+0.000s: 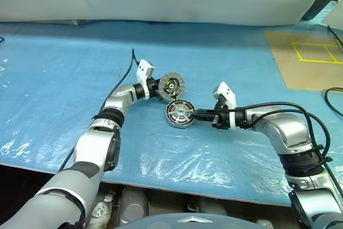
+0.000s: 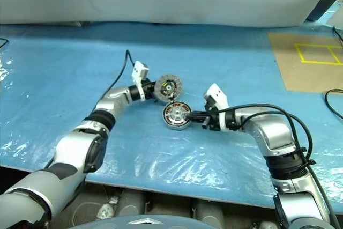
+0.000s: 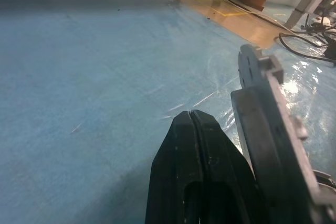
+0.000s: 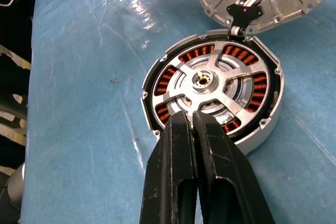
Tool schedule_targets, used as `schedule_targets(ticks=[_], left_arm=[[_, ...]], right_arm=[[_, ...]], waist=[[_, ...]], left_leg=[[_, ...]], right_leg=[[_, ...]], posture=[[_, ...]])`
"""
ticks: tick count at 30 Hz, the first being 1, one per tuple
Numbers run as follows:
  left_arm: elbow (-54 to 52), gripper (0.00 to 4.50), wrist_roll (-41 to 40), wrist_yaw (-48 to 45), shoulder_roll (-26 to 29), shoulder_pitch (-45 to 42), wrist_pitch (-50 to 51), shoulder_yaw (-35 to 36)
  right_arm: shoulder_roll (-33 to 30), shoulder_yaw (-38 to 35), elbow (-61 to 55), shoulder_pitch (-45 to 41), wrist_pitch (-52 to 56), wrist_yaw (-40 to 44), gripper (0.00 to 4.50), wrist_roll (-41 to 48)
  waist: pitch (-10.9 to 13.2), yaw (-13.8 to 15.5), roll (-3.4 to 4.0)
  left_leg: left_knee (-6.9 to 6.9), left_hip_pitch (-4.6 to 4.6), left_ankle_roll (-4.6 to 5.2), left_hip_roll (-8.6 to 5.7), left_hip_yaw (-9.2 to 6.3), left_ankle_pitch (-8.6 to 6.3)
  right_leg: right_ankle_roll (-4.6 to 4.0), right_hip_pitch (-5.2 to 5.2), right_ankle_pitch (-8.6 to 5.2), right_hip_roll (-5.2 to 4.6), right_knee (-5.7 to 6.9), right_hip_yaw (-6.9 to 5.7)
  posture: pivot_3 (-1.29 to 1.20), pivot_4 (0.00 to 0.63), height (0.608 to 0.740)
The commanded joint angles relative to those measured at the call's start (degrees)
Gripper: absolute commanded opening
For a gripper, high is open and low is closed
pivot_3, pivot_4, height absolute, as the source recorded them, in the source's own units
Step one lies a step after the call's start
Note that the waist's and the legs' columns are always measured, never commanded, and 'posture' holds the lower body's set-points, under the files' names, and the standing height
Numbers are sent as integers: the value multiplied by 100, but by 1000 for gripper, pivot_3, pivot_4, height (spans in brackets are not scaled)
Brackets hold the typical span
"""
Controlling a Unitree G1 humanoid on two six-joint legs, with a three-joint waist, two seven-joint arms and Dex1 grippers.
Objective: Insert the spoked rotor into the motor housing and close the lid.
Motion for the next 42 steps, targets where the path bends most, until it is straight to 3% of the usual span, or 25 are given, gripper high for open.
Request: schedule_targets(ticks=[1,7,13,19,35,39,42], left_arm=[[12,15,23,-432,-61,-349,-95,69],[-179,15,348,-1282,-98,-398,-333,-247],[-538,15,568,-1831,-128,-314,-604,-555],[-742,15,791,-1882,-157,-18,-823,-838],[-1784,15,1274,-2076,160,1014,-1169,-1704],[-2032,15,1011,-1693,102,948,-1333,-1435],[-3338,15,63,-1744,36,1016,-127,-1030]], right_arm=[[-86,-252,-377,110,98,-120,133,247],[-135,-502,-562,242,256,-353,133,486],[-252,-1355,-260,-26,503,-527,133,929],[-376,-1903,163,-283,599,-634,133,1233],[-136,-1312,469,-475,308,-884,133,1043],[-135,-1176,395,-492,203,-768,133,1088],[-85,-1161,264,-508,151,-679,133,1213]], waist=[[1,9,-1],[2,15,-3],[2,36,-4],[2,50,-3],[-1,49,2],[-1,48,2],[1,40,2]], left_leg=[[-1,-1,-1,-1,-2,0],[-8,8,-2,-1,-4,-1],[-11,6,1,-1,-5,0],[-13,8,14,-1,-2,8],[-14,29,15,8,4,8],[-13,31,15,8,3,8],[-11,20,16,8,3,9]], right_leg=[[0,1,0,-1,-1,-2],[2,10,1,-8,-7,-3],[2,11,1,-11,-10,-4],[0,13,0,-12,-9,-7],[-26,32,-15,-15,-8,-10],[-26,33,-15,-15,-8,-9],[-26,24,-15,-15,-7,-9]], posture=[[0,150,740],[0,150,740],[0,150,740],[0,150,740],[0,150,740],[0,150,740],[0,150,740]])
